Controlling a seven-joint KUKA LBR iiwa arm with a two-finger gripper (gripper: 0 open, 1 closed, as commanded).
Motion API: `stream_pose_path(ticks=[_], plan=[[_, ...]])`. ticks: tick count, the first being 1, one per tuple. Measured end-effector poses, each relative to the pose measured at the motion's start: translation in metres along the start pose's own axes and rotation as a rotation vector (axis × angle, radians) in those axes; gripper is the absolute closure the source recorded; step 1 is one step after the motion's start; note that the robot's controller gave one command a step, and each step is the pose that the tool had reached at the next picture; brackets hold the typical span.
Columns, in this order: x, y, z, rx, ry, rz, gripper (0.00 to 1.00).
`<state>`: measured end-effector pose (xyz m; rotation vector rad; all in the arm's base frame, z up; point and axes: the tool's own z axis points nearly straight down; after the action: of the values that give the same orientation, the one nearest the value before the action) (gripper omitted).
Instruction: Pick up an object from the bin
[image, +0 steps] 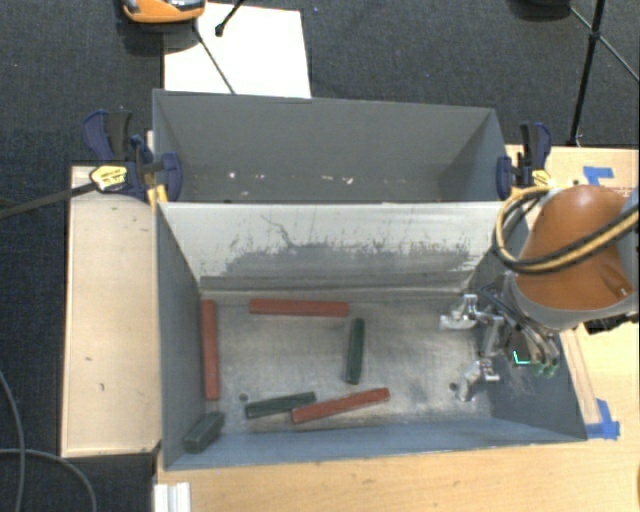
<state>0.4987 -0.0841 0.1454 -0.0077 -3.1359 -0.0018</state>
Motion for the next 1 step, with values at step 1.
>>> stream_pose_path(ticks=[1], plan=[[-0.0019, 0.0001, -0.0042, 0.002, -0.008, -0.003, 0.0]])
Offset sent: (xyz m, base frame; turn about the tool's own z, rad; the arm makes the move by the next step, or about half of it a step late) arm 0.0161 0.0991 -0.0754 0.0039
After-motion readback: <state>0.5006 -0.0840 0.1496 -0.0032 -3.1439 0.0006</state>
